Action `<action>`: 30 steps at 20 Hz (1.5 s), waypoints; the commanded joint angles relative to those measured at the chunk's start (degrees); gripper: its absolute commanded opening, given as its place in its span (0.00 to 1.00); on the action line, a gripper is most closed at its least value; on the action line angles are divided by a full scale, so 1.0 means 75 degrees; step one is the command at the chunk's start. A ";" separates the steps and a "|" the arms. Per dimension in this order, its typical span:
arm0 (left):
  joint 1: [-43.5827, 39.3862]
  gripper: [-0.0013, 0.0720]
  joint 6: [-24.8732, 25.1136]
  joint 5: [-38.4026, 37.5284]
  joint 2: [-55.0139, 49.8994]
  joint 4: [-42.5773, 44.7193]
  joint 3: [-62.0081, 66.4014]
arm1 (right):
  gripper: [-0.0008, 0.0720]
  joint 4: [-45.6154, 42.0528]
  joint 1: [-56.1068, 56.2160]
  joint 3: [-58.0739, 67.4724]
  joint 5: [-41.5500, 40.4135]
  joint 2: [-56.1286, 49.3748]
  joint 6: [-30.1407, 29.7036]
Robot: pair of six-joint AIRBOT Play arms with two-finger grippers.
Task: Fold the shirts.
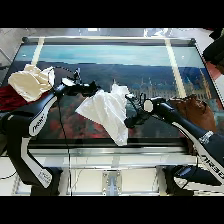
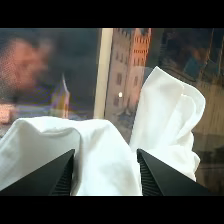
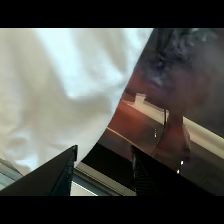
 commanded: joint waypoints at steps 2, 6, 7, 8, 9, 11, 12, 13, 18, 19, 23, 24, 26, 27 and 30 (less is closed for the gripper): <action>0.0020 0.60 0.0058 0.0000 0.0000 0.0006 0.0009 | 0.65 0.1139 -0.0023 -0.0597 -0.0708 -0.0017 -0.0061; 0.0090 0.59 0.0058 -0.0029 -0.0003 0.0029 0.0009 | 0.65 0.1897 0.0067 -0.0836 -0.1236 -0.0020 -0.0414; 0.0087 0.59 0.0058 -0.0026 -0.0015 0.0029 0.0009 | 0.64 0.1891 0.0067 -0.0836 -0.1320 -0.0020 -0.0414; 0.0058 0.59 0.0061 -0.0026 -0.0029 0.0032 0.0009 | 0.64 0.1897 0.0067 -0.0836 -0.1416 -0.0029 -0.0411; 0.0032 0.59 0.0058 -0.0026 -0.0044 0.0029 0.0009 | 0.64 0.1897 0.0067 -0.0836 -0.1434 -0.0064 -0.0411; 0.0012 0.59 0.0058 -0.0029 -0.0067 0.0029 0.0009 | 0.64 0.1702 0.0067 -0.0836 -0.1422 -0.0131 -0.0411; 0.0012 0.59 0.0058 -0.0026 -0.0070 0.0029 0.0009 | 0.64 0.1606 0.0050 -0.0831 -0.1425 -0.0125 -0.0408; 0.0012 0.59 0.0058 -0.0026 -0.0070 0.0029 0.0009 | 0.65 0.1600 -0.0009 -0.0813 -0.1419 -0.0114 -0.0408; 0.0012 0.59 0.0061 -0.0026 -0.0070 0.0029 0.0009 | 0.64 0.1489 -0.0382 -0.0734 -0.0947 -0.0003 -0.0408; 0.0012 0.59 0.0058 -0.0026 -0.0070 0.0029 0.0009 | 0.64 0.1349 -0.0391 -0.0743 -0.0956 -0.0012 -0.0376; 0.0012 0.59 0.0061 -0.0026 -0.0076 0.0029 0.0009 | 0.64 0.1221 -0.0391 -0.1075 -0.1367 -0.0035 -0.0303; 0.0009 0.59 0.0058 -0.0026 -0.0076 0.0029 0.0009 | 0.64 0.1274 -0.0382 -0.1160 -0.1451 -0.0082 -0.0201; 0.0012 0.59 0.0058 -0.0026 -0.0076 0.0026 0.0009 | 0.64 0.1682 -0.0367 -0.1227 -0.1617 -0.0271 -0.0219; 0.0012 0.59 0.0058 -0.0029 -0.0076 0.0029 0.0009 | 0.64 0.2028 -0.0367 -0.1224 -0.1749 -0.0385 -0.0323; 0.0009 0.51 0.0055 -0.0029 -0.0076 0.0020 0.0009 | 0.58 0.3110 -0.0367 -0.1209 -0.2017 -0.0510 -0.1113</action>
